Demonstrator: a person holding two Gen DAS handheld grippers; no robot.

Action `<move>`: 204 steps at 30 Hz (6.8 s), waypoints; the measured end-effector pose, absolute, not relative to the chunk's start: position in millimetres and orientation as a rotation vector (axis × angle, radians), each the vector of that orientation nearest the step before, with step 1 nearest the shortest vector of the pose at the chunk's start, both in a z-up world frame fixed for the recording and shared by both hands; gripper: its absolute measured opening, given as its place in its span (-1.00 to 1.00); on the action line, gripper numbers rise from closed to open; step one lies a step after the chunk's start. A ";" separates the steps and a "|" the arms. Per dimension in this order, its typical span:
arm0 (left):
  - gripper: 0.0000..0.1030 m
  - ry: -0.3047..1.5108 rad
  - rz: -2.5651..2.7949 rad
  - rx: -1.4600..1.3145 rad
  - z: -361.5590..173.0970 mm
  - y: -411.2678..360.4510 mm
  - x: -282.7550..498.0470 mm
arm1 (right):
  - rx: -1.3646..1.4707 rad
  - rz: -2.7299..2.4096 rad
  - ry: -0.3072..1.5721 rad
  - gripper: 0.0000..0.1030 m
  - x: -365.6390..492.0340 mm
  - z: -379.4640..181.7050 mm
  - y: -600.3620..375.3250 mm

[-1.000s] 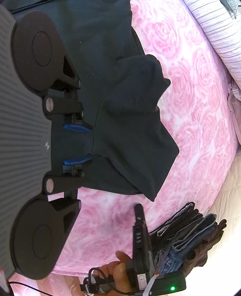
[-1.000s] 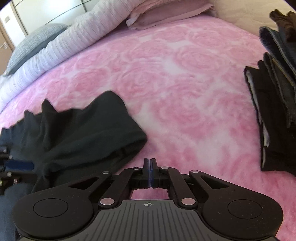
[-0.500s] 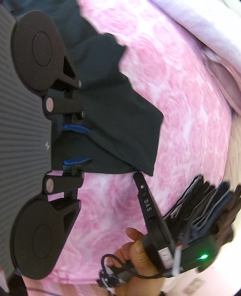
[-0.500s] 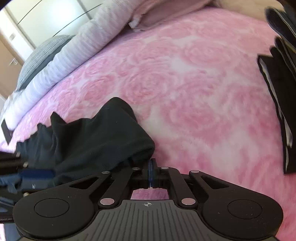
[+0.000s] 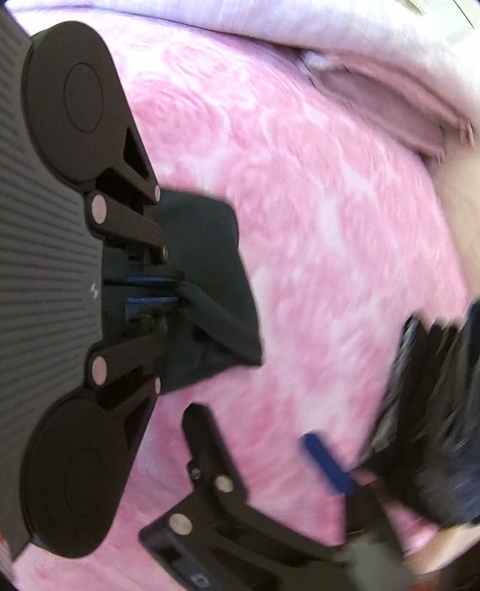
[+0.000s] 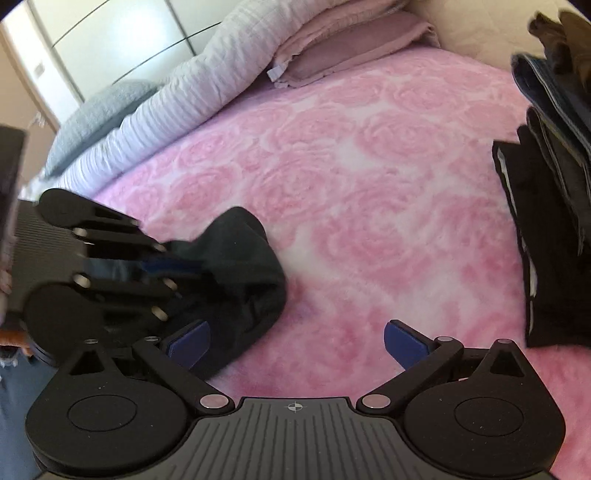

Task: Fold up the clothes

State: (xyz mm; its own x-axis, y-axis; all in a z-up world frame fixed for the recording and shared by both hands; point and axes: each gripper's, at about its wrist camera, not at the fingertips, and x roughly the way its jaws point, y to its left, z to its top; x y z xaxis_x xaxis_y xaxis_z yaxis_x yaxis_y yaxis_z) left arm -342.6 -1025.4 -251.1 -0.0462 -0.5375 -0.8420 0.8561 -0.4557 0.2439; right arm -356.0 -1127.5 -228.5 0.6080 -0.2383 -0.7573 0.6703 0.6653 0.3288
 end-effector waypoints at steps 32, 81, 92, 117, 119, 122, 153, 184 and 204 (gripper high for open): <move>-0.70 0.736 -1.763 0.719 -207.9 -960.3 -320.0 | -0.815 -0.739 0.878 -0.92 -306.5 -207.9 -1099.3; -0.99 0.484 -1.768 0.995 -233.5 -1083.5 -249.5 | 0.511 -1.038 0.627 -0.90 -439.5 -174.0 -1161.7; -0.73 0.581 -1.728 0.954 -242.8 -1059.7 -260.3 | 0.517 -1.066 0.663 -0.90 -435.4 -212.3 -1155.6; -0.98 0.349 -1.716 1.307 -280.3 -941.7 -335.8 | 0.260 -1.045 0.615 -0.90 -418.2 -167.6 -1144.1; -0.99 0.367 -1.759 1.274 -275.5 -939.5 -335.7 | 0.195 -1.073 0.569 -0.90 -421.3 -155.3 -1143.1; -1.00 0.408 -1.799 1.252 -273.0 -934.9 -331.4 | 0.136 -1.078 0.576 -0.89 -421.1 -156.7 -1140.5; -0.13 0.663 -1.177 0.952 -229.4 -771.4 -169.4 | 0.289 -0.816 0.831 0.54 -349.0 -163.3 -1006.4; -0.86 0.732 -0.435 0.277 -222.4 -337.4 270.4 | 0.132 -0.244 0.951 0.54 27.6 -209.0 -635.3; -0.57 0.772 -0.306 0.411 -192.2 -323.8 215.4 | 0.143 -0.174 1.018 0.54 60.5 -228.3 -672.2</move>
State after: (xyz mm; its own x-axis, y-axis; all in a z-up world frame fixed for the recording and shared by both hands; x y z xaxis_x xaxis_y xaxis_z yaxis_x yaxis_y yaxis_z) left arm 215.4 -323.8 -192.2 0.6795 -0.1165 -0.7243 0.4113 0.8780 0.2447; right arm 60.5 -672.2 -228.3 0.5134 -0.0782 -0.8546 0.2108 0.9768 0.0372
